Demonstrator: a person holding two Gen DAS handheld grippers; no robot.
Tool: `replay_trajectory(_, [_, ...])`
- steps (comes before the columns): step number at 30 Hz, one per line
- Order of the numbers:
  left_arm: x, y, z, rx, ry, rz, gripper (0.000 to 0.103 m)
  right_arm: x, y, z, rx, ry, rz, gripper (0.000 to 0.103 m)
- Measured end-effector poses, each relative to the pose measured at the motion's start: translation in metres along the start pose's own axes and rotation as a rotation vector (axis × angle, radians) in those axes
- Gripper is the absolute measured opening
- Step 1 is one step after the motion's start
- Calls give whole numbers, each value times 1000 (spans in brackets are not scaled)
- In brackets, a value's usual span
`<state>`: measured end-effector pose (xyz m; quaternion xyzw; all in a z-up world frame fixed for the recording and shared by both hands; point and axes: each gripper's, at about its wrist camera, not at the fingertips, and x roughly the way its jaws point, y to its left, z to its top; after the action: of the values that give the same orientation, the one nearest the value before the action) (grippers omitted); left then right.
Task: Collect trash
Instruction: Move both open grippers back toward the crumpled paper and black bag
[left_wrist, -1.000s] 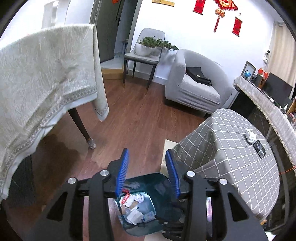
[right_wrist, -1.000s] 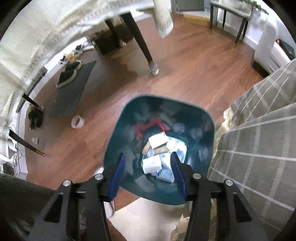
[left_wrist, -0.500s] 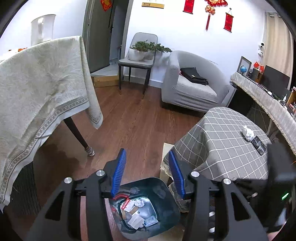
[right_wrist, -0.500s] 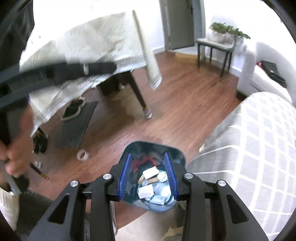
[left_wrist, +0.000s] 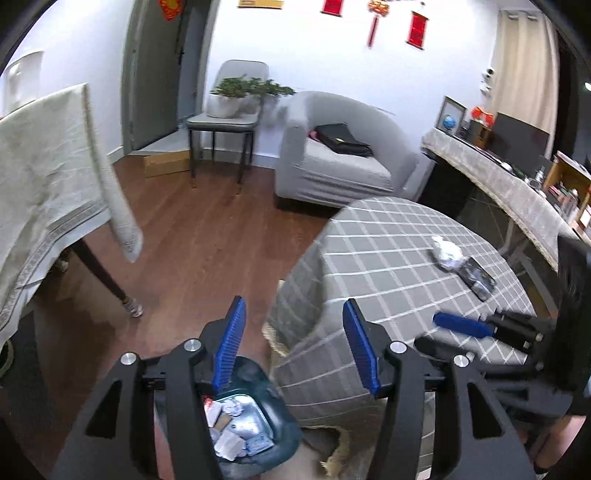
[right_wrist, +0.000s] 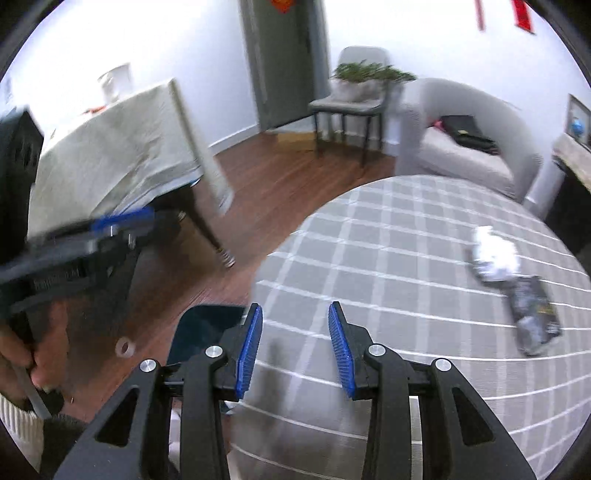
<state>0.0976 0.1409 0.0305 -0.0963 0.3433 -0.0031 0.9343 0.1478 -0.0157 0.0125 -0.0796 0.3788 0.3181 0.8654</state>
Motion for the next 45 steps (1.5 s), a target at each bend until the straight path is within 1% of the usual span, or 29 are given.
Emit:
replay_trajectory(1, [3, -10, 0, 18, 5, -13, 57, -3, -6, 0, 8, -7, -15, 40])
replay_trajectory(2, [4, -17, -1, 28, 6, -19, 57, -6, -13, -1, 15, -14, -34, 46])
replay_trajectory(3, [6, -26, -1, 43, 7, -31, 58, -9, -20, -3, 23, -19, -53, 50])
replay_trajectory(5, [9, -38, -1, 59, 9, -51, 58, -13, -34, -7, 34, -20, -76, 51])
replay_trajectory(8, [16, -56, -1, 76, 17, -76, 58, -16, -47, -14, 35, -21, -104, 58])
replay_trajectory(10, [20, -67, 0, 75, 21, -90, 58, -19, -58, -17, 39, -13, -126, 60])
replay_trajectory(11, [22, -70, 1, 74, 21, -96, 58, -21, -63, -18, 40, -18, -126, 64])
replay_trajectory(12, [24, -76, 1, 78, 22, -103, 60, -27, -69, -21, 40, -32, -132, 70])
replay_trajectory(14, [28, -85, 2, 93, 24, -105, 63, -34, -78, -25, 39, -41, -156, 74])
replay_trajectory(17, [33, -98, 1, 117, 31, -111, 68, -41, -101, -32, 64, -41, -185, 74])
replay_trajectory(19, [37, -106, 0, 136, 31, -115, 75, -43, -118, -35, 84, -36, -211, 75])
replay_trajectory(24, [47, -124, 1, 165, 33, -144, 85, -45, -152, -40, 139, -15, -229, 81])
replay_trajectory(27, [58, -134, 2, 200, 41, -131, 86, -43, -161, -41, 143, -7, -240, 84])
replay_trajectory(30, [72, -139, 6, 192, 59, -147, 86, -34, -172, -39, 139, 19, -246, 84])
replay_trajectory(35, [89, -143, 11, 196, 77, -154, 87, -18, -183, -32, 142, 51, -217, 84])
replay_trajectory(41, [107, -139, 18, 150, 107, -171, 87, 3, -188, -21, 125, 87, -203, 84])
replay_trajectory(44, [112, -139, 21, 150, 114, -174, 87, 14, -190, -16, 122, 109, -197, 84])
replay_trajectory(45, [115, -140, 22, 143, 124, -187, 87, 16, -189, -13, 111, 109, -205, 79])
